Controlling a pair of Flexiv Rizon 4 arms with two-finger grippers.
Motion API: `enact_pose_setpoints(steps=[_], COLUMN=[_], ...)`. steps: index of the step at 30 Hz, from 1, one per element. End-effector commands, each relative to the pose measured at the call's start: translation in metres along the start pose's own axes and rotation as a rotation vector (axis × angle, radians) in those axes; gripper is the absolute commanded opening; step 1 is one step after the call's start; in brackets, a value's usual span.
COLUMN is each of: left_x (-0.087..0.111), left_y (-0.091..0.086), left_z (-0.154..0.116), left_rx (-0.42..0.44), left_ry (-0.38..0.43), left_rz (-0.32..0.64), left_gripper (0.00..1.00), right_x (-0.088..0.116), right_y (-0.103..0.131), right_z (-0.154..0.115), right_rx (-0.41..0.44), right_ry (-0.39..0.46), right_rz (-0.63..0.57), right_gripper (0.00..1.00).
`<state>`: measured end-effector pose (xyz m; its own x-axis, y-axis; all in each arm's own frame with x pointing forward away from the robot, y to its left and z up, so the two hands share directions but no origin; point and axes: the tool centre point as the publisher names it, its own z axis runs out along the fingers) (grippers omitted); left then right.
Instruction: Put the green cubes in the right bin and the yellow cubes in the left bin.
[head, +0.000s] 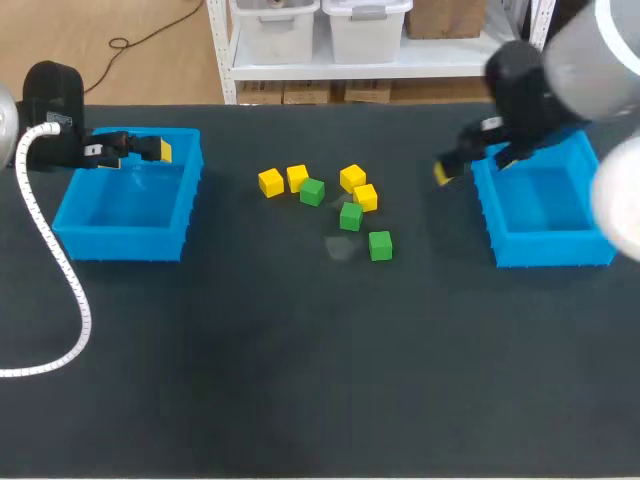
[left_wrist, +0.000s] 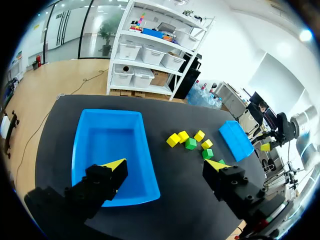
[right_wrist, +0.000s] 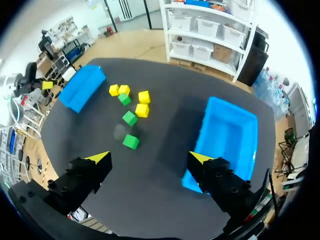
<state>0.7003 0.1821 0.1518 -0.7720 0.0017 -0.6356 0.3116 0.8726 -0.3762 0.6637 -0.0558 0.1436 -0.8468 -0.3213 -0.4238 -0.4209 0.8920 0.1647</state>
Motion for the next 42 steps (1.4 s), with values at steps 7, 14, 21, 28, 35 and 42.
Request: enact_pose_setpoints(steps=[7, 14, 21, 28, 35, 42], left_x=[0.001, 0.001, 0.001, 0.001, 0.001, 0.001], left_y=[0.002, 0.002, 0.002, 0.002, 0.002, 0.002], left_z=[0.000, 0.000, 0.000, 0.000, 0.000, 0.000], left_rx=[0.011, 0.011, 0.011, 0.011, 0.011, 0.011], left_ry=[-0.007, -0.007, -0.007, -0.007, -0.007, -0.007], left_rz=[0.002, 0.002, 0.002, 0.002, 0.002, 0.002], left_gripper=[1.00, 1.00, 1.00, 1.00, 1.00, 1.00], right_x=[-0.005, 0.007, 0.012, 0.018, 0.016, 0.017], right_y=[0.038, 0.044, 0.042, 0.037, 0.034, 0.031], right_z=[0.078, 0.122, 0.152, 0.166, 0.171, 0.175], right_rx=[0.059, 0.111, 0.138, 0.153, 0.164, 0.164], right_ry=[0.144, 0.258, 0.311, 0.335, 0.340, 0.343], right_rz=[0.013, 0.022, 0.034, 0.042, 0.048, 0.069], right_gripper=[1.00, 1.00, 1.00, 1.00, 1.00, 0.00])
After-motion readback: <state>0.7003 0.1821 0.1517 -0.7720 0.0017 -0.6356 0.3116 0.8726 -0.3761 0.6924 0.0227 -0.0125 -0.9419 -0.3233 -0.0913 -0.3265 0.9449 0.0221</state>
